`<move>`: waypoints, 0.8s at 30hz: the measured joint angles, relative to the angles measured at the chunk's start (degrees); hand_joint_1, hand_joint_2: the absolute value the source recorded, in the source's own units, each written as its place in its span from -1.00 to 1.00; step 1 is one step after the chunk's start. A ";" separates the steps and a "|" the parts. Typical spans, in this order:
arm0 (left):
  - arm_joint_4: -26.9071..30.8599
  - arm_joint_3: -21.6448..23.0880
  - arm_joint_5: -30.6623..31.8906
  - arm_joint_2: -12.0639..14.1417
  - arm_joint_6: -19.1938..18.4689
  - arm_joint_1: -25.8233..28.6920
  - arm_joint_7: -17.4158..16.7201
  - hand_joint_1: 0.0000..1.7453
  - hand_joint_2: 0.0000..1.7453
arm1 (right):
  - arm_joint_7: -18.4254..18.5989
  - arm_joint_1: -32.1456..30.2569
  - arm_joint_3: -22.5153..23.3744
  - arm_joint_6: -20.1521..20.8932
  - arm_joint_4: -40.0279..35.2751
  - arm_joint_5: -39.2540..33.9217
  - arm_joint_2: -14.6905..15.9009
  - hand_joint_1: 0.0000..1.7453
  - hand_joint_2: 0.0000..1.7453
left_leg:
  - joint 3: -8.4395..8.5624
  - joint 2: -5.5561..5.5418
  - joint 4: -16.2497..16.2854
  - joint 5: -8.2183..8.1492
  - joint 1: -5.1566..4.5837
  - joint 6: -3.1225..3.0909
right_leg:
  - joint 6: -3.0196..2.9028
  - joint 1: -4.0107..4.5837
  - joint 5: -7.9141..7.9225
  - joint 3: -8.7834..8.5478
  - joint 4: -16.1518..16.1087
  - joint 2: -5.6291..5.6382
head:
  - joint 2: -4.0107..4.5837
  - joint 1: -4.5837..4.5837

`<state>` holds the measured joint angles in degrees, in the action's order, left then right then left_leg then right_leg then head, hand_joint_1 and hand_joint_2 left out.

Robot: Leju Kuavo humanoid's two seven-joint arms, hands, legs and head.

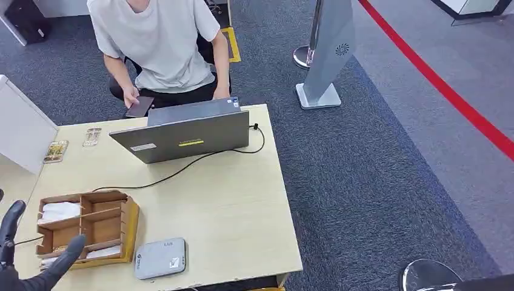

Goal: Pass the card to the sensor for recognition and then transmit it.

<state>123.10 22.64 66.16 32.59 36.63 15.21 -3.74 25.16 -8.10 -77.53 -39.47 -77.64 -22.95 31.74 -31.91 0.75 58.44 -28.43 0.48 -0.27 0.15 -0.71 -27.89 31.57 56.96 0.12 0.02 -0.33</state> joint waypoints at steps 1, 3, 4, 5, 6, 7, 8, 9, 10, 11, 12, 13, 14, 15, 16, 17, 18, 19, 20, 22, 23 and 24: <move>0.00 0.02 0.00 0.00 0.00 0.00 0.00 -1.00 1.00 | 0.00 0.00 0.02 0.00 0.00 0.00 0.00 -1.00 -1.00 | 0.00 0.00 0.00 0.00 0.00 0.00 | 0.00 0.00 0.00 0.00 0.00 0.00 | 0.00 0.00; 0.02 0.11 0.00 0.00 0.00 0.00 0.00 -1.00 1.00 | -0.02 0.00 0.02 0.00 0.00 0.00 0.00 -1.00 -1.00 | 0.00 0.00 0.00 0.00 0.00 0.00 | 0.00 0.00 0.00 0.00 0.00 0.00 | 0.00 0.00; 0.02 0.18 0.00 0.00 0.00 0.00 0.00 -1.00 1.00 | 0.00 0.00 0.04 -0.02 0.00 0.00 0.00 -1.00 -1.00 | 0.00 0.00 0.00 0.00 0.00 0.00 | 0.00 0.00 0.00 0.00 0.00 -0.01 | 0.00 0.00; 0.02 0.22 0.00 0.00 0.00 0.00 -0.02 -1.00 1.00 | 0.00 0.00 0.04 0.00 0.00 0.00 0.00 -1.00 -1.00 | 0.00 0.00 0.00 0.00 0.00 0.00 | 0.00 0.00 0.00 0.00 0.00 -0.01 | 0.00 0.00; 0.02 0.24 0.00 0.00 0.00 0.00 0.00 -1.00 1.00 | 0.00 0.00 0.04 0.00 0.00 0.00 0.00 -1.00 -1.00 | 0.00 0.00 0.00 0.00 0.00 0.00 | 0.00 0.00 0.00 0.00 0.00 -0.01 | 0.00 0.00; 0.02 0.26 0.00 0.00 0.00 0.00 -0.02 -1.00 1.00 | -0.02 0.00 0.04 -0.02 0.00 0.00 0.00 -1.00 -1.00 | 0.00 0.00 0.00 0.00 0.00 0.00 | 0.00 0.00 0.00 0.00 0.00 -0.01 | 0.00 0.00; 0.02 0.26 0.00 0.00 0.00 0.00 0.00 -1.00 1.00 | 0.00 -0.01 0.04 0.00 0.00 0.00 0.00 -1.00 -1.00 | 0.00 0.00 0.00 0.00 0.00 0.00 | 0.00 0.00 0.00 0.00 0.00 -0.01 | 0.00 0.00; 0.02 0.28 0.00 0.00 0.00 0.00 0.00 -1.00 1.00 | 0.00 -0.01 0.04 -0.02 0.00 0.00 0.00 -1.00 -1.00 | 0.00 0.00 0.00 0.00 0.00 0.00 | 0.00 0.00 0.00 0.00 0.00 -0.01 | 0.00 0.00; 0.02 0.28 0.00 0.00 0.00 0.00 0.00 -1.00 1.00 | 0.00 -0.01 0.04 0.00 0.00 0.00 0.00 -1.00 -1.00 | 0.00 0.00 0.00 0.00 0.00 0.00 | 0.00 0.00 0.00 0.00 0.00 -0.01 | 0.00 0.00; 0.02 0.28 0.00 0.00 0.00 0.00 -0.02 -1.00 1.00 | 0.00 -0.01 0.04 0.00 -0.02 0.00 0.00 -1.00 -1.00 | 0.00 0.00 0.00 0.00 0.00 0.00 | 0.00 0.00 0.00 0.00 0.00 -0.02 | 0.00 0.00; 0.02 0.28 -0.44 0.02 -0.40 0.07 -0.33 -1.00 1.00 | 0.02 0.00 0.04 -0.02 0.00 0.00 0.00 -1.00 -1.00 | -0.02 0.00 0.00 0.00 0.00 0.00 | 0.00 0.00 0.00 -0.03 0.01 -0.02 | 0.00 0.00; 0.00 0.28 -2.88 0.39 -3.19 0.98 -2.73 -1.00 1.00 | 0.59 0.07 0.04 0.00 0.00 -0.04 0.00 -1.00 -1.00 | -0.01 0.00 0.00 -0.01 0.01 0.00 | 0.00 0.00 0.00 -0.04 0.01 -0.02 | 0.00 0.02; 0.00 0.26 -6.20 1.16 -7.71 2.46 -7.01 -1.00 1.00 | 1.18 0.44 0.04 0.00 0.09 -0.46 -0.02 -1.00 -1.00 | 0.02 0.06 -0.01 -0.03 0.01 0.01 | 0.00 0.00 -0.01 -0.04 0.01 0.06 | 0.00 0.04; -0.07 0.11 -9.34 2.21 -14.21 3.93 -12.52 -1.00 1.00 | 1.53 0.77 -0.07 0.04 0.37 -0.99 -0.09 -1.00 -1.00 | 0.07 0.09 -0.01 -0.03 0.00 0.01 | -0.01 0.00 -0.01 -0.04 0.01 0.10 | 0.00 0.02; -0.55 -0.11 -11.09 3.37 -18.93 5.56 -15.64 -1.00 1.00 | 1.64 1.13 -0.11 0.07 0.74 -1.47 -0.28 -1.00 -1.00 | 0.06 0.17 -0.02 -0.04 0.01 0.01 | -0.01 0.01 -0.01 0.00 0.01 0.16 | 0.00 0.00; -1.74 -0.55 -12.52 4.02 -22.17 7.30 -17.46 -1.00 1.00 | 1.68 1.42 -0.15 0.07 1.22 -1.73 -0.46 -1.00 -1.00 | 0.03 0.19 -0.02 -0.04 0.05 0.02 | -0.01 0.04 0.00 0.04 0.01 0.18 | 0.00 -0.13; -2.47 -0.61 -13.94 4.81 -22.21 8.62 -17.75 -1.00 1.00 | 1.77 1.80 -0.24 0.07 1.61 -2.14 -0.68 -1.00 -1.00 | 0.02 0.18 -0.02 -0.02 0.08 0.03 | -0.01 0.09 0.00 0.09 0.01 0.17 | 0.00 -0.09; -2.80 -0.61 -14.71 5.29 -22.21 9.58 -18.06 -1.00 1.00 | 1.86 2.26 -0.48 0.07 1.99 -2.45 -0.79 -1.00 -1.00 | -0.01 0.13 -0.01 -0.01 0.10 0.04 | -0.04 0.12 -0.02 0.08 0.01 0.08 | 0.00 -0.09; -3.06 -0.61 -15.21 5.77 -22.16 10.28 -18.49 -1.00 1.00 | 1.92 2.66 -0.63 0.07 2.32 -2.43 -0.98 -1.00 -1.00 | 0.00 0.04 -0.01 -0.01 0.10 0.04 | -0.03 0.13 -0.03 0.04 0.00 0.02 | 0.00 -0.09; -3.06 -0.61 -15.21 5.77 -22.16 10.28 -18.49 -1.00 1.00 | 1.92 2.66 -0.63 0.07 2.32 -2.43 -0.98 -1.00 -1.00 | 0.00 0.04 -0.01 -0.01 0.10 0.04 | -0.03 0.13 -0.03 0.04 0.00 0.02 | 0.00 -0.09; -3.10 -0.63 -15.28 5.77 -22.16 10.33 -18.55 -1.00 1.00 | 1.92 2.68 -0.65 0.07 2.38 -2.45 -1.01 -1.00 -1.00 | 0.00 0.04 -0.01 -0.01 0.10 0.04 | -0.03 0.13 -0.03 0.04 0.00 0.02 | 0.00 -0.09; -3.11 -0.63 -15.28 5.77 -22.16 10.42 -18.56 -1.00 1.00 | 1.92 2.72 -0.66 0.07 2.38 -2.45 -1.01 -1.00 -1.00 | 0.00 0.03 -0.01 -0.01 0.10 0.04 | -0.03 0.13 -0.03 0.04 0.00 0.02 | 0.00 -0.11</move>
<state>119.99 22.01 50.88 38.36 14.47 25.64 -22.30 27.08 -5.38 -78.18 -39.41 -75.25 -25.40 30.73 -31.91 0.78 58.43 -28.44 0.58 -0.22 0.11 -0.58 -27.92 31.60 56.96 0.15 0.02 -0.44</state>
